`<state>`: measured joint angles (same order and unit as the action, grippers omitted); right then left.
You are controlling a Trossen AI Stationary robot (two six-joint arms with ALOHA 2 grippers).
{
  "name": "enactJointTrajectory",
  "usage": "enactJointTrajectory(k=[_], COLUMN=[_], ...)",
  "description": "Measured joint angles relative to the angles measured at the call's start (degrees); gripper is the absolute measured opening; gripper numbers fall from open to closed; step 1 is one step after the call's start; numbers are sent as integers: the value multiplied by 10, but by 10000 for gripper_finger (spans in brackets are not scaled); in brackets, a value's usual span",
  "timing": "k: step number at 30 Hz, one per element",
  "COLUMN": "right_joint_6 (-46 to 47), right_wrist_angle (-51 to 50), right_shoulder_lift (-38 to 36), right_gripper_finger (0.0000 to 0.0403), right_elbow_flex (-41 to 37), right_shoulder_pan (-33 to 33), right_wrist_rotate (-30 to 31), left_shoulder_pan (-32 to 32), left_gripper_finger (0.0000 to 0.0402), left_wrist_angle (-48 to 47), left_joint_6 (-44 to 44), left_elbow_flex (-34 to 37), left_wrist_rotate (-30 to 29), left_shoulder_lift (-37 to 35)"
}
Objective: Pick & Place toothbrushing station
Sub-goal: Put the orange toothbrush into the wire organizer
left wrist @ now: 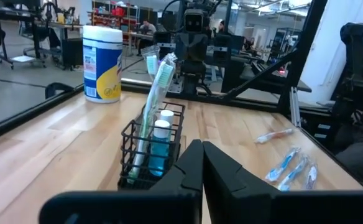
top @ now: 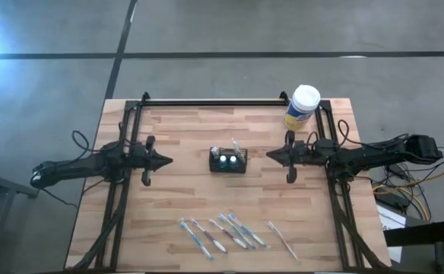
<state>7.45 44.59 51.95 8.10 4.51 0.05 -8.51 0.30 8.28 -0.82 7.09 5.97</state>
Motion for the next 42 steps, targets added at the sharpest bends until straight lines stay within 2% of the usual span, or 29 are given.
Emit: enactJointTrajectory(k=[4, 7, 11, 15, 19, 23, 29, 34, 37, 42], right_joint_6=[52, 75, 142, 200, 273, 350, 401, 457, 512, 605], right_wrist_angle=[-42, -124, -321, -522, -664, -703, -710, -719, -758, -916], right_shoulder_lift=[0, -1, 0, 0, 0, 0, 11, 72, 130, 252], right_gripper_finger=[8, 8, 8, 8, 8, 8, 8, 8, 8, 8], right_elbow_flex=[11, 35, 93, 166, 227, 269, 314, 358, 402, 509], right_shoulder_pan=[-5, -16, -38, -89, -154, -233, -374, -465, -484, -490], right_wrist_rotate=[0, -1, 0, 3, 27, 68, 212, 293, 276, 193], left_shoulder_pan=[0, 0, 0, 0, 0, 0, 0, 0, 0, 0], left_gripper_finger=[5, 5, 5, 5, 5, 5, 5, 5, 5, 5], left_wrist_angle=[-1, -2, -2, -2, -2, -2, 14, 38, 38, 34], left_joint_6=[5, 7, 11, -12, -27, -35, -37, -37, -36, -36], left_elbow_flex=[0, 0, 1, 1, 1, 1, 3, 3, 3, 3], left_wrist_rotate=[-1, -6, -7, -9, -11, -11, -10, -6, -6, -7], left_shoulder_lift=[8, 15, 31, 47, 54, 55, 55, 55, 55, 55])
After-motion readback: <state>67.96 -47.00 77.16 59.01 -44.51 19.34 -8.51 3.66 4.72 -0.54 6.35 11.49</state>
